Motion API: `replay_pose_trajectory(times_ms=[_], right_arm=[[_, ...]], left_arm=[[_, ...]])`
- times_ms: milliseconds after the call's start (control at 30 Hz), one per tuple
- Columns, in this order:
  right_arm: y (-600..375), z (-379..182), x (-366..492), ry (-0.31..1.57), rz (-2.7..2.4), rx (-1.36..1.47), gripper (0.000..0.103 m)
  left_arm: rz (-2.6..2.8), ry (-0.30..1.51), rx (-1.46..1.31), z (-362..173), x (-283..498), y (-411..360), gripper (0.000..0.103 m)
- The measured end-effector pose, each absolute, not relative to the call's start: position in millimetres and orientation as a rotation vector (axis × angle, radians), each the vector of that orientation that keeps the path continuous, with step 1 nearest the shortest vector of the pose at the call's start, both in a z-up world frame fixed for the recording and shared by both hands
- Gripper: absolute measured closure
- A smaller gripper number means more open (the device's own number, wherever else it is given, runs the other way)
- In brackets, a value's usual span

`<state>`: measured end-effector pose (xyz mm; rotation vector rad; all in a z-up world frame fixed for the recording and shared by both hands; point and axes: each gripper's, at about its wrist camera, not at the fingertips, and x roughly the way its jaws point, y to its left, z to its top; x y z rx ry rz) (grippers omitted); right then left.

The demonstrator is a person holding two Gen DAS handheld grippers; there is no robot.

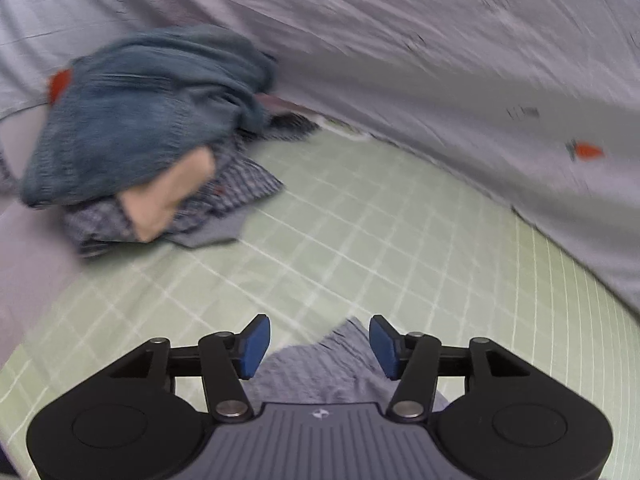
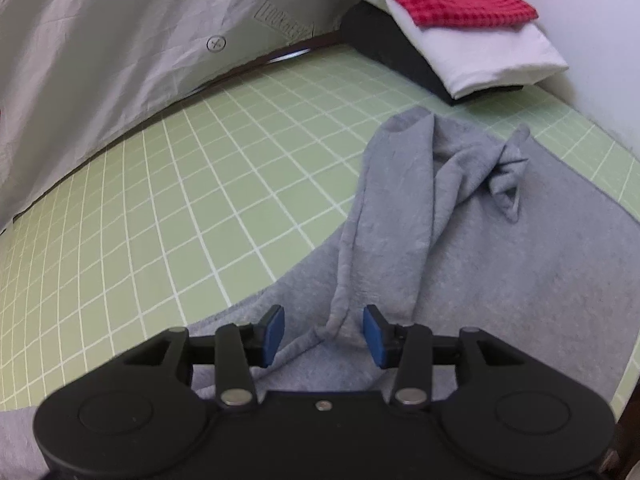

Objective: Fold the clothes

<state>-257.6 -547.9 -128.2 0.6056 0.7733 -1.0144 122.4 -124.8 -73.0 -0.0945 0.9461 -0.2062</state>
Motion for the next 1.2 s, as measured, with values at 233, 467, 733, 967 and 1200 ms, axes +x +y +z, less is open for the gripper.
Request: replay_pose_trajectory(times_ms=[233,467,733,967,1200], right_arm=[[-545.6,-131.2,-254.6,0.799,-1.015,0.615,0.052],[-546.8,-137.5,-251.8,0.821,-0.997,0.643,0.052],[-548.6,-145.2,-248.7,0.845,-0.973,0.679,0.055],[-553.8,-144.6,-259.8,0.805,-0.992,0.732,0.087],[-548.2,-122.5,-263.5,0.720,-1.018,0.656,0.098]], left_arm=[[-0.272,1.082,-0.026,-114.9,147.4,-167.4,0.033],[-0.278,1.098,0.056,-131.1,154.2,-187.5,0.033],[-0.264,1.070,0.143,-137.6,146.6,-197.9,0.034],[-0.206,1.028,0.190,-138.1,137.1,-199.9,0.058],[-0.204,0.982,0.087,-119.9,131.2,-184.9,0.081]])
